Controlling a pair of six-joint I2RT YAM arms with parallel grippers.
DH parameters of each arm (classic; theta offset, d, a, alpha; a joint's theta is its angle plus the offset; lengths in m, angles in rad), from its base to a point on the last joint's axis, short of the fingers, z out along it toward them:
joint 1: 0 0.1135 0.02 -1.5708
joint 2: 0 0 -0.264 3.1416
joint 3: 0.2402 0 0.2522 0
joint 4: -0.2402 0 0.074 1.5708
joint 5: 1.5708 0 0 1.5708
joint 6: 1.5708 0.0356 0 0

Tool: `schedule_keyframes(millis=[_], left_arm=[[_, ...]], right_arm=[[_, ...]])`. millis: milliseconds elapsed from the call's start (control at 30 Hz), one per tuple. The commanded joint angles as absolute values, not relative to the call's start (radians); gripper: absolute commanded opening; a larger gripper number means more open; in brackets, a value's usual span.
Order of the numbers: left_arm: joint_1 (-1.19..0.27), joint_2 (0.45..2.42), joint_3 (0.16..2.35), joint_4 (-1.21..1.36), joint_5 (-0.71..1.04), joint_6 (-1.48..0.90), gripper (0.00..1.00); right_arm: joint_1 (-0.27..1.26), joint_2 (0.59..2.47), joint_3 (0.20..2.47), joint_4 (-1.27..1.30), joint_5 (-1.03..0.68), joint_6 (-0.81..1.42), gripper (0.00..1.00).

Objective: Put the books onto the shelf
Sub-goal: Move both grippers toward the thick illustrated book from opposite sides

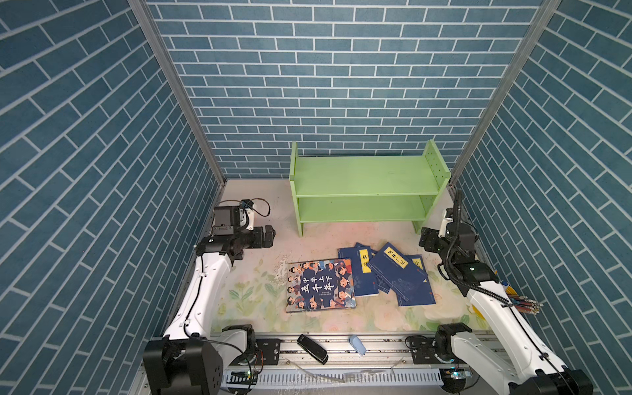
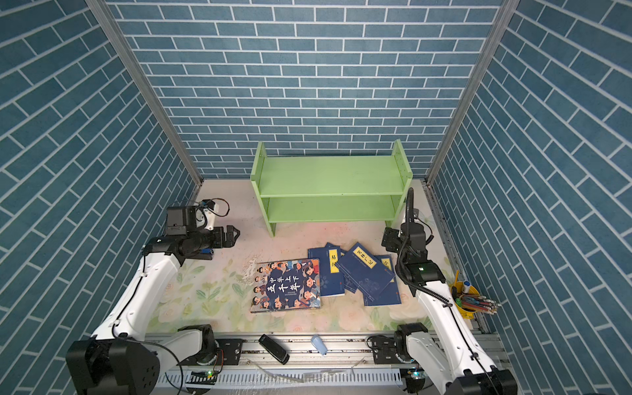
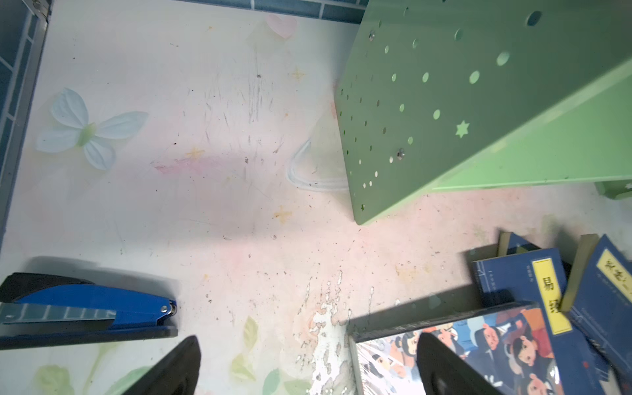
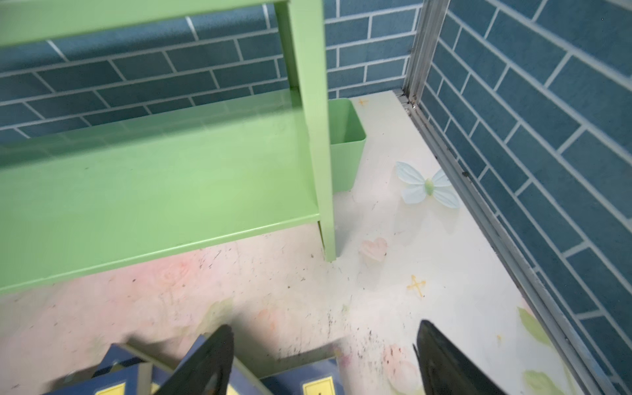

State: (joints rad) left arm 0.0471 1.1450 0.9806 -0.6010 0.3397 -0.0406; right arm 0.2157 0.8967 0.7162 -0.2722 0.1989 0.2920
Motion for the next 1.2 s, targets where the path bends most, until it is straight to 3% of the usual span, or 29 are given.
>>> schedule_keyframes(millis=[0,533,867,1167], left_arm=[[0.046,1.175,1.012,-0.693,0.413,-0.123,1.00],[0.044,1.161,0.745,-0.490,0.655,-0.311,0.99],[0.044,1.151,0.604,-0.345,0.796,-0.348,0.99],[0.042,1.193,0.580,-0.361,0.786,-0.324,0.99]], right_arm=[[0.263,0.901,0.790,-0.513,0.131,0.403,0.85],[0.576,0.865,0.792,-0.681,-0.255,0.716,0.85],[0.761,0.822,0.563,-0.450,-0.354,0.918,0.84],[0.841,0.858,0.432,-0.254,-0.387,1.014,0.84]])
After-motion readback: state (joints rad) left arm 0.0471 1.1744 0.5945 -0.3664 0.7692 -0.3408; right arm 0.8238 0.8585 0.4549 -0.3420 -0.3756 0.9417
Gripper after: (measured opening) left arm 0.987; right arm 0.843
